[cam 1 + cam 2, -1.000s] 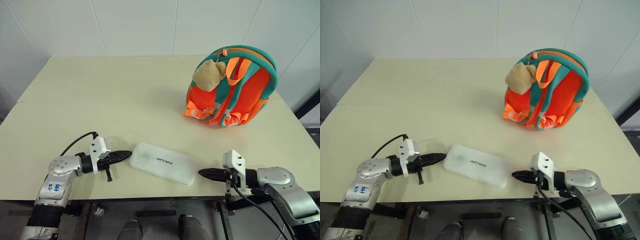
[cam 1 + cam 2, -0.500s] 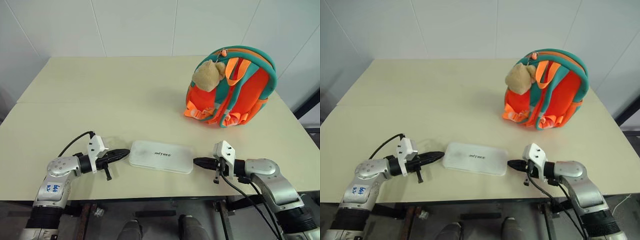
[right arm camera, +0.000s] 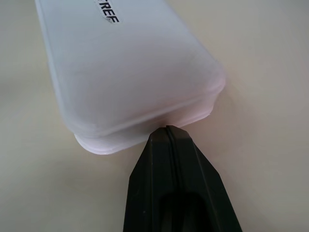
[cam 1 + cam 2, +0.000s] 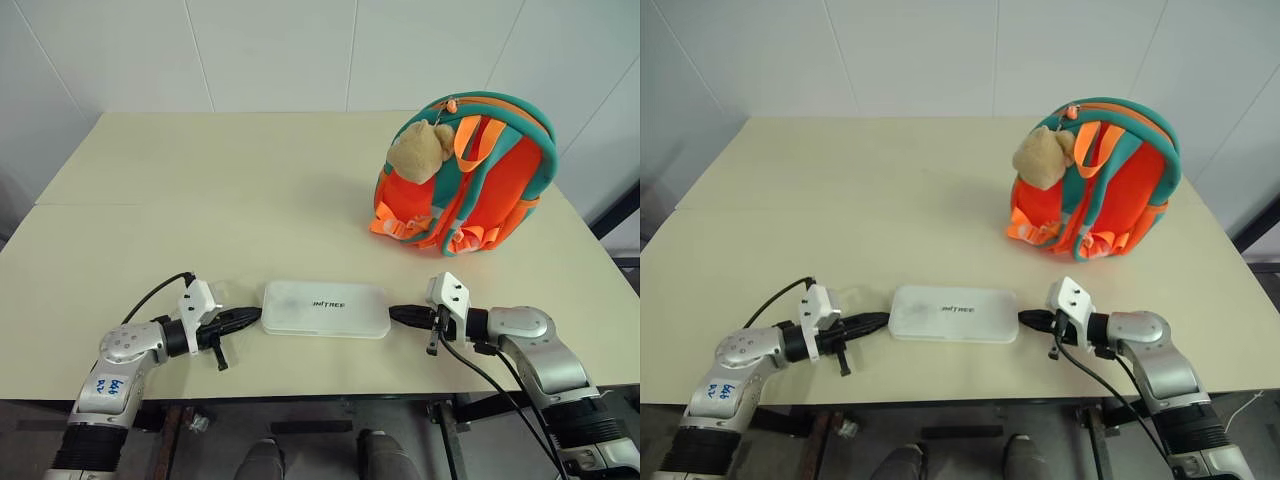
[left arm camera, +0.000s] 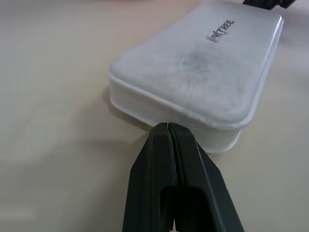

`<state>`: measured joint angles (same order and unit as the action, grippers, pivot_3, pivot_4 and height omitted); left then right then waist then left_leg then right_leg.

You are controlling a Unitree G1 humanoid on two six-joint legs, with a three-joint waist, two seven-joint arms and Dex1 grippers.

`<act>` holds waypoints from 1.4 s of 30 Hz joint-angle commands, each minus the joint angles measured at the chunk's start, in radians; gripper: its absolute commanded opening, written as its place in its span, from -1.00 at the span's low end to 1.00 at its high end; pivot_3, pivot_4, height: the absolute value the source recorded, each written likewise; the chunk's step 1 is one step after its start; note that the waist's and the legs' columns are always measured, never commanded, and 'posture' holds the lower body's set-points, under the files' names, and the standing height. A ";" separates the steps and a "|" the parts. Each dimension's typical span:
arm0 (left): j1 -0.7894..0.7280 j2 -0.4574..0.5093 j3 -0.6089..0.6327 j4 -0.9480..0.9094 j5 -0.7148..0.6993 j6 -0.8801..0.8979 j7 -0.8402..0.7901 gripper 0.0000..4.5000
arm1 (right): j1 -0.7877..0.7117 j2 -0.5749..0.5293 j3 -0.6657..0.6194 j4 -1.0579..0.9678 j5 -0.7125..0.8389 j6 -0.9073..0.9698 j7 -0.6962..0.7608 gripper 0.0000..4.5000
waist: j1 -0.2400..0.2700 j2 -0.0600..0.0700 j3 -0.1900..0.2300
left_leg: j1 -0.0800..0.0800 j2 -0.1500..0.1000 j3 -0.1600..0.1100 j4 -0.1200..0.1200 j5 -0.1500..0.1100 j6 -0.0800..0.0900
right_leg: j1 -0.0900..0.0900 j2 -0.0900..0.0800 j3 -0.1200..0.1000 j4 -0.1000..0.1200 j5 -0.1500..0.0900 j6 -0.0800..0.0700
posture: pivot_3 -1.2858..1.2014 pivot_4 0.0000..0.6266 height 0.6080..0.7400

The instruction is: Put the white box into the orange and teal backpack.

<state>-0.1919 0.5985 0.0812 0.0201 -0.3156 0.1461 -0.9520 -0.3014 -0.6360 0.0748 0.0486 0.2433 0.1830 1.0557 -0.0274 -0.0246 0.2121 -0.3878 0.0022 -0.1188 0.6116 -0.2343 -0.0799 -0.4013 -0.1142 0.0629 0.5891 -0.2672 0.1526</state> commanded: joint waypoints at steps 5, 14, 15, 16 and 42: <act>-0.037 0.123 0.107 0.034 -0.062 0.100 -0.036 -0.05 | -0.032 -0.128 -0.105 0.018 0.050 0.086 0.030 0.00 | -0.006 0.000 0.000 | 0.000 0.000 0.000 -0.001 0.000 0.000 | 0.000 0.000 0.000 -0.001 0.000 0.000 | 0.03 -0.52 1.00; -0.135 0.156 0.173 0.045 -0.368 0.775 0.002 0.99 | -0.128 -0.146 -0.078 -0.179 0.258 0.564 0.028 1.00 | -0.004 0.000 0.001 | 0.000 0.000 0.000 -0.001 0.000 0.000 | -0.001 0.000 0.000 0.001 -0.001 0.000 | 0.03 -0.52 1.00; -0.152 0.135 0.187 0.052 -0.398 0.829 0.029 0.99 | -0.129 -0.140 -0.068 -0.198 0.269 0.601 0.017 1.00 | -0.003 0.000 0.001 | 0.000 0.000 -0.001 -0.001 0.000 0.000 | -0.001 0.000 0.000 0.001 -0.001 0.000 | 0.03 -0.52 1.00; -0.169 0.116 0.200 0.060 -0.427 0.884 0.054 0.99 | -0.132 -0.136 -0.060 -0.214 0.277 0.644 0.001 1.00 | 0.000 0.000 0.001 | 0.000 0.000 -0.001 -0.001 0.000 0.000 | -0.001 0.000 0.000 0.001 -0.001 0.000 | 0.03 -0.52 1.00; -0.320 -0.114 0.155 0.197 -0.535 1.409 0.245 0.99 | -0.177 -0.039 0.069 -0.280 0.298 0.755 -0.101 1.00 | 0.007 0.001 -0.001 | -0.003 -0.002 -0.002 0.000 -0.001 -0.001 | -0.002 -0.001 -0.002 0.000 -0.001 0.002 | 0.03 -0.52 1.00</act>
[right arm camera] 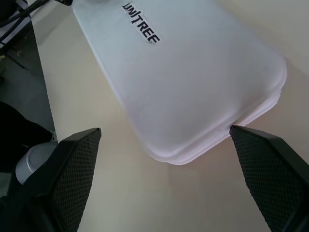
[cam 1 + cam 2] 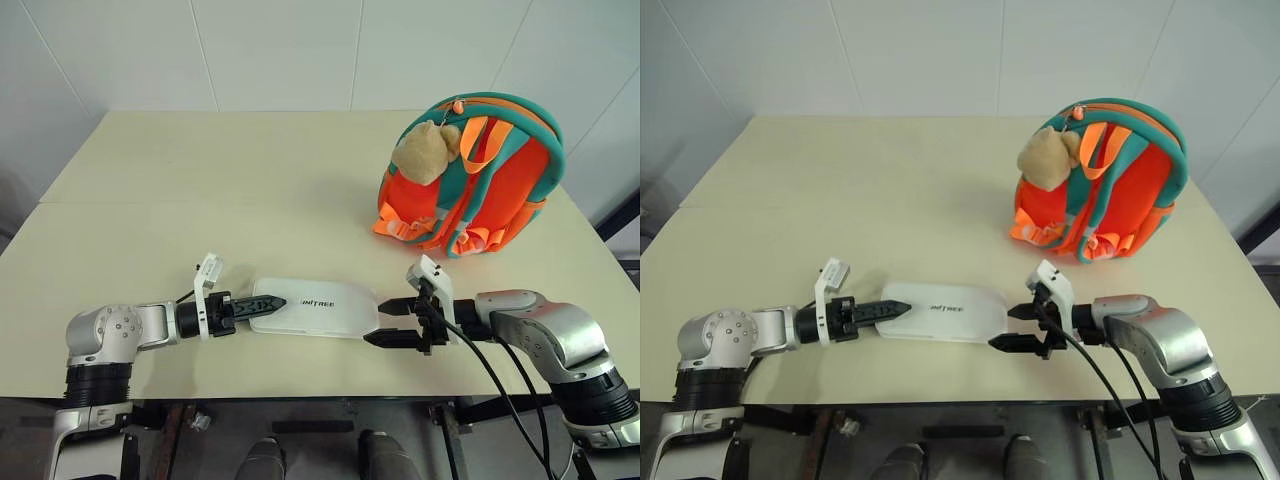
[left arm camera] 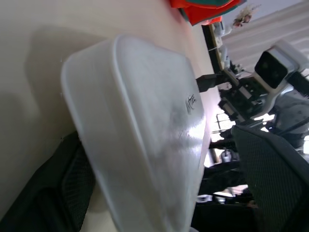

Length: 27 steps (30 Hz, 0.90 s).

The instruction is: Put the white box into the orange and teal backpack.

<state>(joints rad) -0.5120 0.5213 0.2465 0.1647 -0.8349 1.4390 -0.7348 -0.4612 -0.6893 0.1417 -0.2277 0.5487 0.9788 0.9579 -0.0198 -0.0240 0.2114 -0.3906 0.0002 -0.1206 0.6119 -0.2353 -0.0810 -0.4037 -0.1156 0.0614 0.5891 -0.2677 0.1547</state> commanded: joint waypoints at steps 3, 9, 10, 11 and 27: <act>-0.020 -0.065 0.031 0.067 -0.023 0.157 0.046 0.99 | -0.021 0.024 0.001 0.011 -0.022 -0.067 -0.007 1.00 | -0.004 0.000 0.000 | 0.000 0.000 0.000 0.000 0.000 0.000 | 0.000 0.000 0.000 0.000 0.002 0.004 | 0.03 -0.52 1.00; -0.035 -0.046 0.019 0.119 -0.065 0.175 0.048 0.99 | 0.013 -0.012 0.013 0.056 -0.093 -0.175 0.013 1.00 | -0.007 0.000 0.000 | 0.000 0.000 0.000 -0.001 -0.001 -0.001 | 0.000 0.000 0.000 0.000 0.003 0.007 | 0.03 -0.52 1.00; -0.036 -0.040 0.014 0.131 -0.082 0.175 0.052 0.99 | 0.019 -0.016 0.011 0.066 -0.104 -0.194 0.015 1.00 | -0.007 0.000 0.000 | 0.000 0.000 0.000 0.000 -0.001 -0.001 | 0.000 0.000 0.000 0.000 0.003 0.007 | 0.03 -0.52 1.00; -0.039 -0.033 0.003 0.140 -0.096 0.175 0.052 0.99 | 0.024 -0.019 0.006 0.077 -0.114 -0.212 0.016 1.00 | -0.008 0.000 0.000 | 0.000 0.000 0.000 0.000 -0.001 -0.001 | 0.000 0.000 0.000 0.000 0.003 0.007 | 0.03 -0.52 1.00; -0.058 -0.036 -0.026 0.172 -0.211 0.175 0.137 -0.35 | 0.188 -0.033 -0.199 -0.031 -0.109 -0.284 -0.099 1.00 | -0.004 0.000 0.000 | 0.000 0.000 0.000 0.000 -0.001 -0.001 | 0.000 0.000 0.000 0.000 0.002 0.005 | 0.03 -0.52 1.00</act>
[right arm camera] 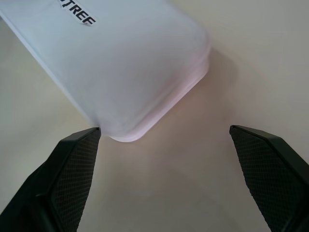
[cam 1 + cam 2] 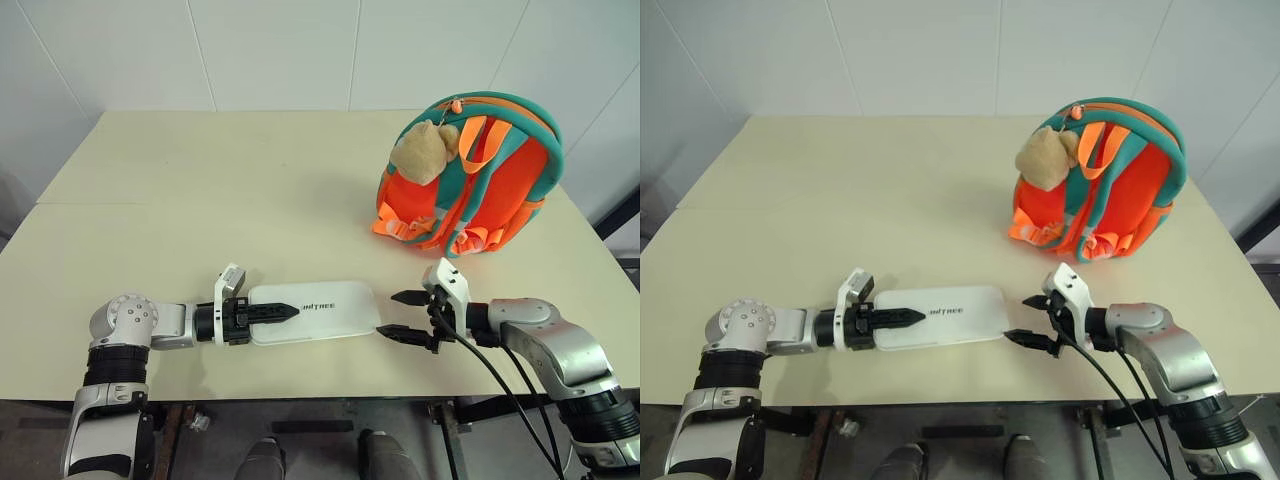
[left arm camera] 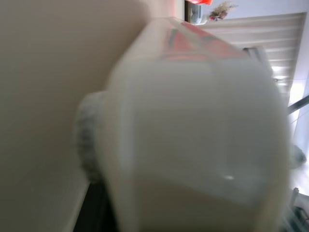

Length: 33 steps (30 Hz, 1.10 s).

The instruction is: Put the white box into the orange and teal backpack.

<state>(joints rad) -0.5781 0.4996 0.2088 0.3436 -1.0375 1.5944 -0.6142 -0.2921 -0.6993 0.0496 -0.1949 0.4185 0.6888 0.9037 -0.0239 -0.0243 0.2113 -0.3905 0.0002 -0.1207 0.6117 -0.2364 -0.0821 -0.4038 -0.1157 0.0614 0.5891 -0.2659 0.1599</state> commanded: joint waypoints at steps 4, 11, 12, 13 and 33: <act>-0.005 -0.006 0.049 -0.008 0.034 -0.007 0.017 -0.35 | 0.000 -0.060 -0.297 -0.072 0.056 0.050 -0.120 1.00 | -0.001 0.000 0.000 | 0.000 0.000 0.000 0.000 0.000 0.000 | 0.000 0.000 0.000 0.000 -0.002 -0.004 | 0.03 -0.52 1.00; -0.010 0.051 -0.028 0.002 0.117 -0.118 -0.070 -0.35 | -0.180 -0.133 -0.368 0.090 0.023 0.018 -0.168 1.00 | -0.009 0.000 0.000 | 0.000 0.001 0.001 0.000 0.000 0.000 | 0.000 0.001 0.000 -0.003 -0.002 -0.007 | 0.03 -0.52 1.00; -0.011 0.056 -0.040 0.002 0.126 -0.134 -0.084 -0.35 | -0.219 -0.132 -0.350 0.125 0.013 0.007 -0.165 1.00 | -0.009 0.000 0.000 | 0.000 0.001 0.001 0.000 0.001 0.001 | 0.000 0.001 0.000 -0.004 -0.002 -0.008 | 0.03 -0.52 1.00; -0.012 0.057 -0.048 0.003 0.132 -0.144 -0.095 -0.35 | -0.250 -0.128 -0.335 0.154 0.008 0.000 -0.161 1.00 | -0.008 0.000 0.000 | 0.000 0.001 0.001 0.000 0.001 0.001 | 0.000 0.001 0.000 -0.004 -0.002 -0.007 | 0.03 -0.52 1.00; 0.068 0.094 0.099 -0.034 0.159 -0.269 -0.099 -0.35 | -0.724 0.176 -0.156 0.967 -0.087 -0.477 0.111 0.44 | -0.030 0.000 0.000 | -0.001 0.001 0.002 -0.005 0.002 0.000 | -0.004 0.001 0.001 -0.001 0.007 0.009 | 0.03 -0.52 1.00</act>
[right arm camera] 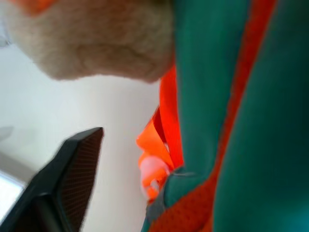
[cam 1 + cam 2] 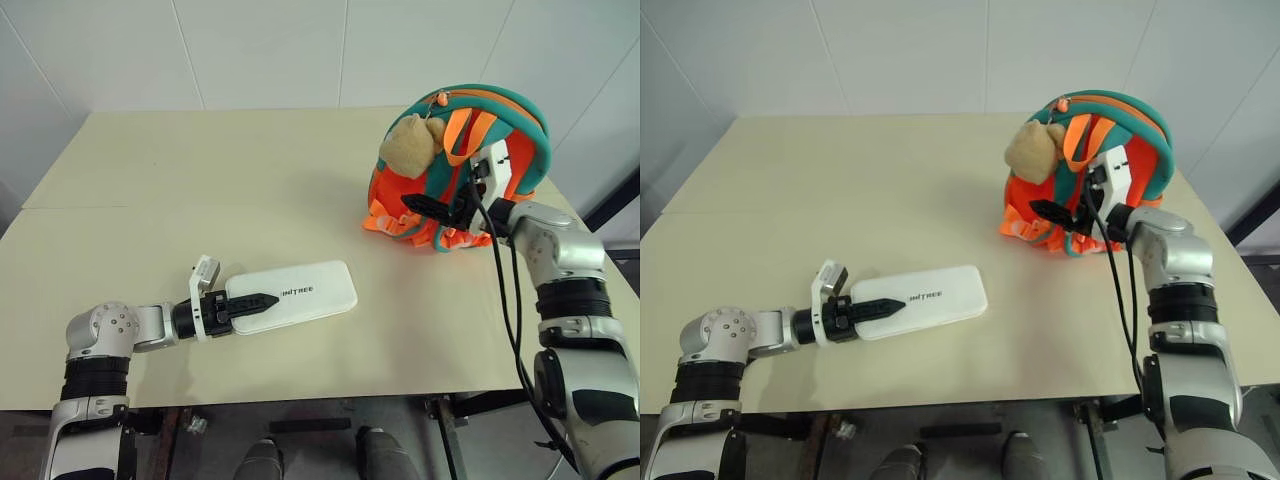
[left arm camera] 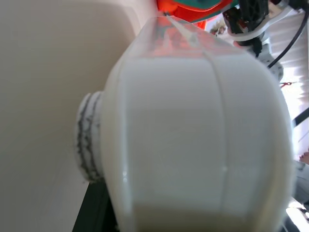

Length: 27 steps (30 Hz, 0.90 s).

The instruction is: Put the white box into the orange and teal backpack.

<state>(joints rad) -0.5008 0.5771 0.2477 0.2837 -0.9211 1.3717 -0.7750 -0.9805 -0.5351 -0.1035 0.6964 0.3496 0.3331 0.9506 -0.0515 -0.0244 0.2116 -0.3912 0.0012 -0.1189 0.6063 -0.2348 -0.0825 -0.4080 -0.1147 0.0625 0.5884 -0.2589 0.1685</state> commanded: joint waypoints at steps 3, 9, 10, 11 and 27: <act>-0.017 0.023 0.101 0.040 0.050 -0.098 0.075 -0.35 | -0.072 0.043 -0.024 0.151 -0.001 -0.185 0.129 0.01 | -0.010 0.000 0.000 | 0.000 0.000 0.000 0.000 0.000 -0.001 | 0.000 0.000 0.000 0.001 0.000 0.000 | 0.03 -0.52 1.00; -0.009 0.073 0.152 0.051 0.071 -0.188 0.052 -0.35 | -0.036 0.040 -0.025 -0.065 0.162 0.058 0.360 -0.91 | -0.021 0.001 0.001 | 0.001 0.001 0.000 -0.001 0.001 -0.002 | -0.001 0.001 0.000 0.003 0.000 0.000 | 0.03 -0.52 1.00; 0.000 0.084 0.152 0.044 0.086 -0.222 0.041 -0.35 | -0.005 0.010 0.005 -0.179 0.225 0.202 0.425 -0.99 | -0.022 0.001 0.001 | 0.000 0.001 -0.001 -0.002 0.001 -0.002 | -0.002 0.001 0.000 0.003 0.000 0.000 | 0.03 -0.52 1.00; 0.010 0.096 0.160 0.037 0.092 -0.242 0.036 -0.35 | 0.033 -0.024 0.042 -0.311 0.275 0.313 0.473 -1.00 | -0.019 0.002 0.001 | 0.000 0.001 -0.001 -0.002 0.001 -0.002 | -0.002 0.001 0.000 0.004 0.000 0.000 | 0.03 -0.52 1.00; 0.159 0.139 0.195 -0.166 0.134 -0.624 -0.181 -0.35 | 0.297 -0.261 0.119 -0.827 0.537 0.709 0.537 -1.00 | 0.023 0.001 0.001 | -0.002 0.001 0.000 -0.006 -0.004 -0.003 | -0.006 0.000 -0.001 0.003 -0.009 -0.001 | 0.03 -0.52 1.00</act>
<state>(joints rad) -0.3462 0.6892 0.4142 0.1860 -0.7900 0.8153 -0.9071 -0.6934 -0.7711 0.0084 -0.1263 0.8829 1.0466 1.4480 -0.0288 -0.0231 0.2127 -0.3931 0.0023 -0.1194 0.6006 -0.2389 -0.0853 -0.4137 -0.1148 0.0617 0.5909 -0.2682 0.1668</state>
